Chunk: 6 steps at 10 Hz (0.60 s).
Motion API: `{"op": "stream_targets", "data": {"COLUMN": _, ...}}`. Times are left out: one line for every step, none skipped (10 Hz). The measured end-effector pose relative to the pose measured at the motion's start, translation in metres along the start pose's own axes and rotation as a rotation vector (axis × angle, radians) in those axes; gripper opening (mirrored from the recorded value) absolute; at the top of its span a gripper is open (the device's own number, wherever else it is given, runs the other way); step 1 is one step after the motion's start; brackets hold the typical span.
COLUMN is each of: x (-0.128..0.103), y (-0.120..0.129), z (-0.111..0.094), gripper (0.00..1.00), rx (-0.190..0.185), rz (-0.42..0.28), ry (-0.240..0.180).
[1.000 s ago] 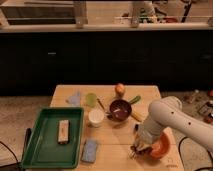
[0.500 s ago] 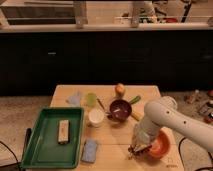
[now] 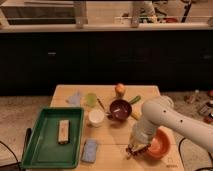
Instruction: Place grapes in table surface
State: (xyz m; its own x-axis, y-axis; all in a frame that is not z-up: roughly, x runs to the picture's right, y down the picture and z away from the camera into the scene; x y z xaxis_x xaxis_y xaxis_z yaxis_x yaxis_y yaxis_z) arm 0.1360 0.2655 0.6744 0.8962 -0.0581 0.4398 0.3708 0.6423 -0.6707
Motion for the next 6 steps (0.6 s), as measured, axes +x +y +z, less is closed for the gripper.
{"op": "stream_targets", "data": {"x": -0.0008, "y": -0.0007, "z": 0.0001, "gripper": 0.00, "rx": 0.000, "rz": 0.001, "ry": -0.001}}
{"op": "stream_targets", "data": {"x": -0.0015, "y": -0.0009, "z": 0.0006, "gripper": 0.00, "rx": -0.003, "rz": 0.003, "ry": -0.003}}
{"op": "stream_targets", "data": {"x": -0.0023, "y": -0.0019, "z": 0.0003, "gripper": 0.00, "rx": -0.005, "rz": 0.005, "ry": -0.005}}
{"op": "stream_targets", "data": {"x": -0.0041, "y": -0.0031, "z": 0.0003, "gripper": 0.03, "rx": -0.008, "rz": 0.006, "ry": -0.006}}
{"op": "stream_targets", "data": {"x": -0.0072, "y": -0.0054, "z": -0.0011, "gripper": 0.13, "rx": -0.010, "rz": 0.005, "ry": -0.006}}
{"op": "stream_targets", "data": {"x": -0.0086, "y": -0.0062, "z": -0.0012, "gripper": 0.18, "rx": -0.012, "rz": 0.007, "ry": -0.008}}
